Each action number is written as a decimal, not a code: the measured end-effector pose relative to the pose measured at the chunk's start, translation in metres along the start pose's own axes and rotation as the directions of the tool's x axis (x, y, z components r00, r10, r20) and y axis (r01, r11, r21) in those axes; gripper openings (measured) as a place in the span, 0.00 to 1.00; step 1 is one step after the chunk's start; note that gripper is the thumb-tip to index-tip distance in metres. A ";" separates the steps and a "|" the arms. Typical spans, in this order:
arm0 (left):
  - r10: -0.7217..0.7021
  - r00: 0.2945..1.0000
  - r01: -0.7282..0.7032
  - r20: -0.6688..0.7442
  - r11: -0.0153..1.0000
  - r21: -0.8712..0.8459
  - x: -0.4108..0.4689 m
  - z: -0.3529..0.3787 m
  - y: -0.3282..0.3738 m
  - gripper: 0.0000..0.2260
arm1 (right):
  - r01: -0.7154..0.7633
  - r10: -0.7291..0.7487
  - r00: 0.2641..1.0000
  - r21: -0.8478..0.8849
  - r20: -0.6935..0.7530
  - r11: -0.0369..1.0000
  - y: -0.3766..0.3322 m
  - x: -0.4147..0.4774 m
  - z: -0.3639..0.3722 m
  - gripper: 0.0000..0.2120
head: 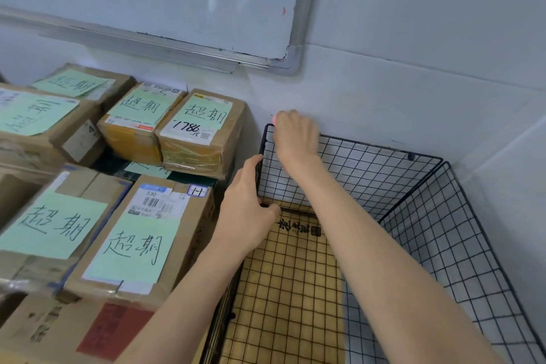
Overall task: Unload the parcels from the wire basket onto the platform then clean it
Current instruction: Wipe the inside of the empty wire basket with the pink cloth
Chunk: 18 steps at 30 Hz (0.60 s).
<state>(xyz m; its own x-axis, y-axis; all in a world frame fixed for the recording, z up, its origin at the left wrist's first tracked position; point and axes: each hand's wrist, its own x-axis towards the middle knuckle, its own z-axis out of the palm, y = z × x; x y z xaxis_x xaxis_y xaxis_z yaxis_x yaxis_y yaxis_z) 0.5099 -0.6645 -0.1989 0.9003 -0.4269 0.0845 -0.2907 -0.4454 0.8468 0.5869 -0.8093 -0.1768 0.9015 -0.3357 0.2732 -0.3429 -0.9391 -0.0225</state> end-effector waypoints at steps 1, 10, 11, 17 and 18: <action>0.000 1.000 0.000 0.002 1.000 0.007 -0.001 0.000 0.000 0.38 | 0.010 -0.010 1.000 0.005 0.001 1.000 0.003 -0.001 0.000 0.08; -0.011 1.000 0.011 -0.001 1.000 -0.007 -0.004 -0.003 0.001 0.37 | -0.090 0.117 0.985 0.197 -0.131 0.976 0.037 -0.022 0.000 0.09; -0.014 1.000 0.014 0.001 1.000 -0.018 -0.004 -0.002 0.001 0.37 | -0.108 0.150 0.978 0.264 -0.143 0.958 0.033 -0.024 0.002 0.08; -0.012 1.000 0.012 -0.005 1.000 0.001 -0.002 -0.003 0.000 0.37 | -0.048 0.106 0.984 0.363 -0.142 0.931 0.016 -0.028 0.007 0.11; -0.013 1.000 0.013 -0.005 1.000 -0.001 -0.002 -0.004 0.001 0.37 | -0.057 0.112 0.985 0.361 -0.135 0.931 0.024 -0.031 0.006 0.12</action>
<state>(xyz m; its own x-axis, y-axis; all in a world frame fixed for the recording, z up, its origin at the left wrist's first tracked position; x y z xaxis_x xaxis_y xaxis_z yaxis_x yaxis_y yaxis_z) 0.5087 -0.6613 -0.1963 0.9055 -0.4175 0.0758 -0.2787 -0.4504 0.8482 0.5525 -0.8220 -0.1915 0.8136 -0.4258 0.3960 -0.2750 -0.8818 -0.3831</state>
